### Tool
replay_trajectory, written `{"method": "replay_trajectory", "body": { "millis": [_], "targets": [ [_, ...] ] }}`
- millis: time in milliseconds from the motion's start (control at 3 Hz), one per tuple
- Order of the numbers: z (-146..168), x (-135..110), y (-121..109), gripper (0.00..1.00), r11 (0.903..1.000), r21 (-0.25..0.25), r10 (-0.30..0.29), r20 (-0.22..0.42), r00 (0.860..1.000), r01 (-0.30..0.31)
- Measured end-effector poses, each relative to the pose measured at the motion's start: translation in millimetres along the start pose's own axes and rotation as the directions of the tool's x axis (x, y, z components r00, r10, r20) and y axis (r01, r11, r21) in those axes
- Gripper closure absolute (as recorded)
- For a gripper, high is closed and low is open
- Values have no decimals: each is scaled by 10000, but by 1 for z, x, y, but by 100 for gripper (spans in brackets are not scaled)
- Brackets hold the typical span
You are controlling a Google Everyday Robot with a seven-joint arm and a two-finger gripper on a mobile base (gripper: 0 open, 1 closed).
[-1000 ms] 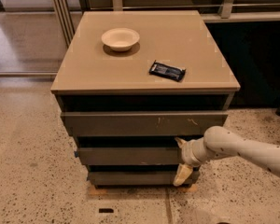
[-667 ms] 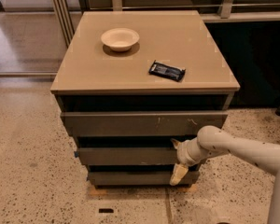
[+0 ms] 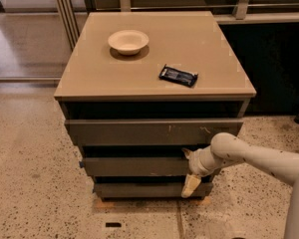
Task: Open middle drawer
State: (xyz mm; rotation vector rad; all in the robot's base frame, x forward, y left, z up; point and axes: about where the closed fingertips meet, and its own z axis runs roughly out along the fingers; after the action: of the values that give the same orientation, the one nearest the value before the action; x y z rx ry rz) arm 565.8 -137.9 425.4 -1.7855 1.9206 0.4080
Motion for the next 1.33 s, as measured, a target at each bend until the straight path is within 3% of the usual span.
{"method": "replay_trajectory", "body": {
  "millis": [667,1333],
  "targets": [
    [3,0,10,0,9958,-865,322,238,9992,-301],
    [5,3,27,0,9848,-1626,638,133,9979,-608]
  ]
}}
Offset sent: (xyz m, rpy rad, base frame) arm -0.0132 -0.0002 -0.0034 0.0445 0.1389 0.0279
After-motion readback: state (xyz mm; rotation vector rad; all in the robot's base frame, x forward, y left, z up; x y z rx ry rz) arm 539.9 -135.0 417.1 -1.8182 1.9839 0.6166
